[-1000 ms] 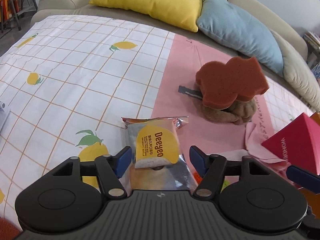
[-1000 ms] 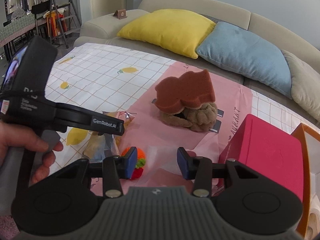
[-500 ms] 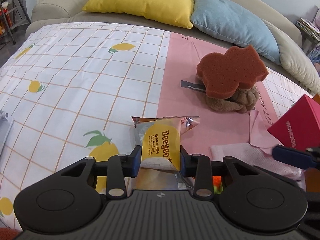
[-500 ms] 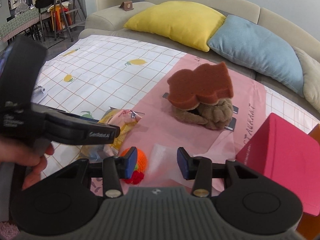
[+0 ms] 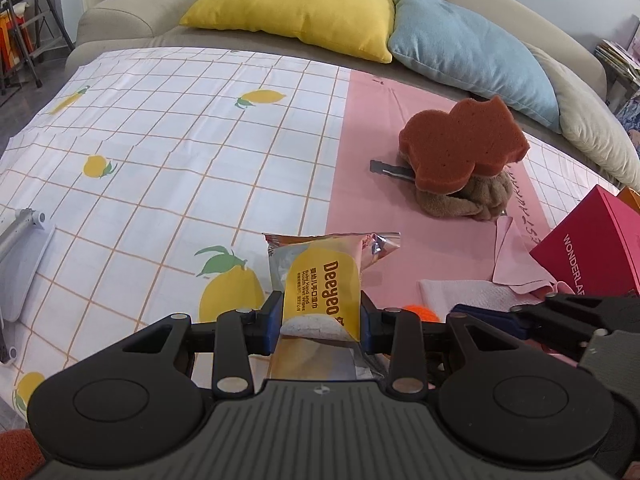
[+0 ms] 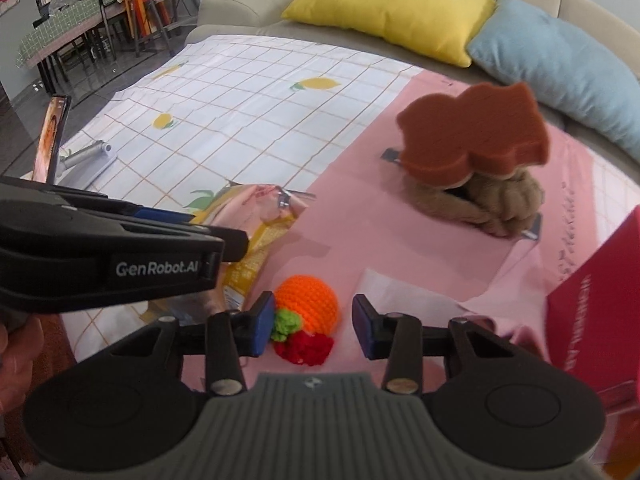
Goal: Organize soft objects
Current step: 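Grasp the yellow Deegeo snack packet with the left tool while the right grasps the orange crocheted fruit, then carry the snack packet and crocheted fruit into the white box and open both tools, then move both tools back over the pink and white cloths on the table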
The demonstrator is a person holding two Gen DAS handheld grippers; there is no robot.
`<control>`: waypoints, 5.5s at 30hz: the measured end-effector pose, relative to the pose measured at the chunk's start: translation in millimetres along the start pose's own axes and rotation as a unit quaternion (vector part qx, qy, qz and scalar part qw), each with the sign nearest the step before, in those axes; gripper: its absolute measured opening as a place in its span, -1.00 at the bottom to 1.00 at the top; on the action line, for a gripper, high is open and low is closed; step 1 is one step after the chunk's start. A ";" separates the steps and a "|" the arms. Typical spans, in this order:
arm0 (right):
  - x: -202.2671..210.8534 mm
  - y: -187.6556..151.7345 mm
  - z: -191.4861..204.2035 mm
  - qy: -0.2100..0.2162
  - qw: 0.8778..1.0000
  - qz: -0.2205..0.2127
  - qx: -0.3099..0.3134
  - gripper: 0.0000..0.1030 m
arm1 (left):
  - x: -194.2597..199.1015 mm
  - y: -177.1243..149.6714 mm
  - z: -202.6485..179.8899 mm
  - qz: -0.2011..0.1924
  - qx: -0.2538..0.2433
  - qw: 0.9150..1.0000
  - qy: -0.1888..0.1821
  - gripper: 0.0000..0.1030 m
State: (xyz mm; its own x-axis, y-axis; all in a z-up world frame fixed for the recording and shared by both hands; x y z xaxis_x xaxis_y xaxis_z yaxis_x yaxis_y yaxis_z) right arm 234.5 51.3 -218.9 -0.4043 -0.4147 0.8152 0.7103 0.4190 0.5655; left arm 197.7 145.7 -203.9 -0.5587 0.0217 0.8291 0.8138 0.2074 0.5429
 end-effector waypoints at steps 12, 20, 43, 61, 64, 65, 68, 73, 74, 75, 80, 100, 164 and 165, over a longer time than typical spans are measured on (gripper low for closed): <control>14.1 -3.2 -2.8 0.033 0.999 -0.017 -0.039 -0.27 | 12.9 0.0 -6.5 -0.006 -0.004 1.000 0.005 -0.20; 77.5 -10.7 -22.8 0.023 0.995 -0.074 -0.066 -0.26 | 34.0 -1.6 -29.0 -0.016 -0.027 0.999 -0.010 -0.20; 190.4 -80.5 -114.3 -0.044 0.969 -0.155 -0.186 -0.26 | 105.2 -17.7 -142.5 -0.041 -0.121 0.988 -0.086 -0.20; 263.1 -156.1 -238.5 -0.212 0.915 -0.178 -0.292 -0.26 | 120.5 -9.0 -352.0 -0.041 -0.305 0.926 -0.220 -0.20; 264.7 -174.1 -257.1 -0.240 0.911 -0.138 -0.305 -0.26 | 113.8 -22.0 -381.5 -0.021 -0.321 0.916 -0.239 -0.20; 264.0 -179.4 -262.7 -0.253 0.911 -0.119 -0.303 -0.26 | 110.7 -26.2 -389.8 -0.016 -0.327 0.914 -0.242 -0.20; 259.4 -193.2 -275.6 -0.283 0.913 -0.074 -0.286 -0.26 | 99.6 -37.6 -408.2 -0.001 -0.342 0.907 -0.244 -0.20; 252.8 -210.7 -284.4 -0.292 0.917 -0.040 -0.269 -0.26 | 81.9 -48.0 -419.2 0.020 -0.358 0.905 -0.230 -0.20; 250.7 -211.7 -286.3 -0.294 0.917 -0.038 -0.266 -0.25 | 79.2 -49.1 -417.6 0.026 -0.358 0.906 -0.226 -0.20; 248.5 -212.4 -287.0 -0.295 0.918 -0.035 -0.263 -0.25 | 76.1 -50.0 -417.0 0.032 -0.357 0.907 -0.223 -0.20; 240.5 -216.1 -289.0 -0.292 0.920 -0.034 -0.259 -0.24 | 66.7 -53.7 -413.7 0.054 -0.356 0.908 -0.215 -0.20; 254.7 -219.9 -292.5 -0.276 0.898 -0.097 -0.328 0.14 | 44.1 -104.7 -429.7 0.052 -0.548 0.816 -0.179 -0.19; 170.0 -59.5 -68.6 -0.096 0.986 -0.079 -0.112 0.22 | 86.7 -20.2 -90.5 -0.024 -0.048 0.990 -0.132 0.51; 166.5 -57.2 -68.1 -0.096 0.986 -0.077 -0.110 0.22 | 85.0 -19.8 -89.2 -0.023 -0.046 0.990 -0.133 0.51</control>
State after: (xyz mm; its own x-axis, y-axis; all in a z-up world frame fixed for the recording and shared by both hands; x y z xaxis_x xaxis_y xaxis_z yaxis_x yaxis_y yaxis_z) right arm 165.9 -96.7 -124.0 -0.6032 -0.2912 0.7426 0.7314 0.1694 0.6605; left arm 148.4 56.2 -132.3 -0.6078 0.2731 0.7457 0.7909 0.1236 0.5994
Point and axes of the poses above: each gripper's, at about its wrist camera, not at the fingertips, and x roughly against the way its jaws point, z to its left, y to its top, the point moved 7 cm from there along -x, roughly the way its jaws point, and after that the axes turned 1 degree about z, right-handed, at the moved point
